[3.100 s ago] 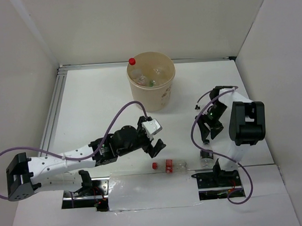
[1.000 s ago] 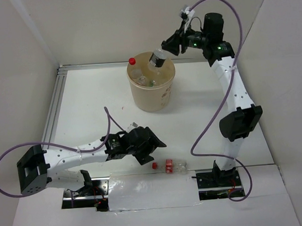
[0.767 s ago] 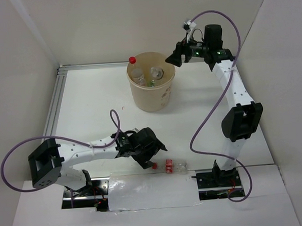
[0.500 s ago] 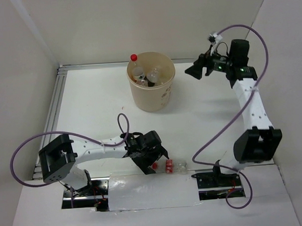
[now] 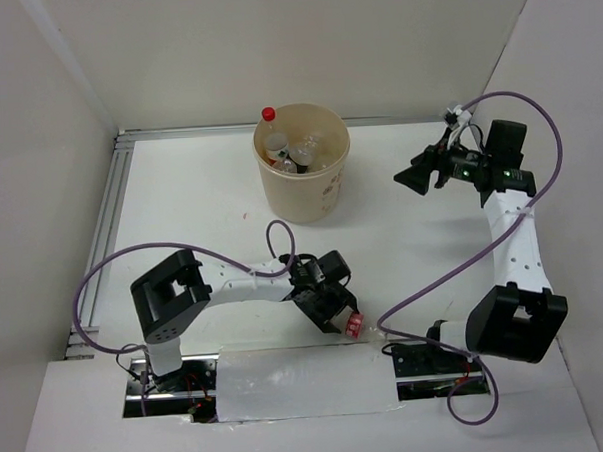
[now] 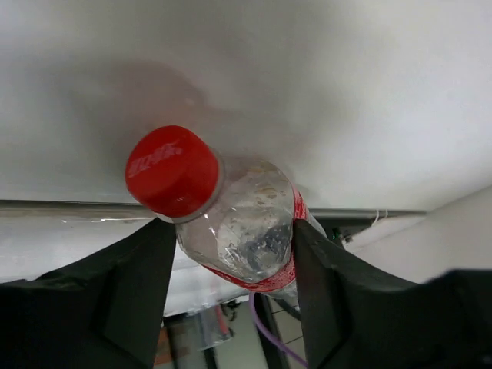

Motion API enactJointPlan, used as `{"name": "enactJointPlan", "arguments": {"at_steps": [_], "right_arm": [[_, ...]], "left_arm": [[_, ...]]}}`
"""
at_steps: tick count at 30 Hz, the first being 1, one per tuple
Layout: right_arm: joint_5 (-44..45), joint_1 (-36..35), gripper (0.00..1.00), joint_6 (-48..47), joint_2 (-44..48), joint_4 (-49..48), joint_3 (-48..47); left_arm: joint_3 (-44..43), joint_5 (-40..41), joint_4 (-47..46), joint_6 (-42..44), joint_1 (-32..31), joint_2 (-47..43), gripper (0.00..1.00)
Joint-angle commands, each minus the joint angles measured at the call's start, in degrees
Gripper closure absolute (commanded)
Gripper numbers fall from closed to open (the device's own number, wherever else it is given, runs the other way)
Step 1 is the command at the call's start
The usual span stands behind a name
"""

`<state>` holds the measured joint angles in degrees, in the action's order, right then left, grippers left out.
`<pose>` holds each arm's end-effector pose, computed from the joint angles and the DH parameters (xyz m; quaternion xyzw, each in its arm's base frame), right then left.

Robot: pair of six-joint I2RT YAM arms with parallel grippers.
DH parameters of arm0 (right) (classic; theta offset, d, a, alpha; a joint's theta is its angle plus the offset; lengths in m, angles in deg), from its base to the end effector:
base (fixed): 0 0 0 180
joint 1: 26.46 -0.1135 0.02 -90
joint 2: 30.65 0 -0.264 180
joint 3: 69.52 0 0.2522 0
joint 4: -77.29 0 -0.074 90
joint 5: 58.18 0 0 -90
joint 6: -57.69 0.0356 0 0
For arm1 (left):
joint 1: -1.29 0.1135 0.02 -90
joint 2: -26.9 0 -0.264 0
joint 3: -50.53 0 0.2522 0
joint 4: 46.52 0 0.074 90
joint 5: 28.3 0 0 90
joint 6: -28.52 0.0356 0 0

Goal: Put the plastic bottles in the bin

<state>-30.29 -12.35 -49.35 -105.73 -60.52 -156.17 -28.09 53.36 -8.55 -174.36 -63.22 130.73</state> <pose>0.2764 -0.0370 0.3730 -0.2745 0.7374 0.3178 0.5291 0.1505 -0.3277 0.1650 0.3821 -0.8919 0.2329 0.0654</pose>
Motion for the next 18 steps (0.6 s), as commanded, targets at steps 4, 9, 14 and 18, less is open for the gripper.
{"name": "enactJointPlan", "arguments": {"at_steps": [4, 9, 14, 18], "right_arm": [[-4.51, 4.43, 0.17, -7.74, 4.86, 7.96, 4.93], [-4.51, 9.61, 0.28, -10.12, 6.18, 10.33, 7.49], [-6.71, 17.60, 0.78, -15.12, 6.18, 15.69, 7.49], [-7.41, 19.64, 0.92, -21.18, 4.34, 21.75, 7.49]], "left_arm": [[-3.87, 5.16, -0.12, 4.23, 0.79, -4.50, 0.74], [-6.14, 11.66, 1.10, 14.33, 2.64, -11.45, 1.00], [-18.95, 31.33, 7.43, 35.60, 3.86, -17.60, 1.00], [-27.24, 39.44, 3.06, 51.15, 7.98, -19.01, 1.00]]}}
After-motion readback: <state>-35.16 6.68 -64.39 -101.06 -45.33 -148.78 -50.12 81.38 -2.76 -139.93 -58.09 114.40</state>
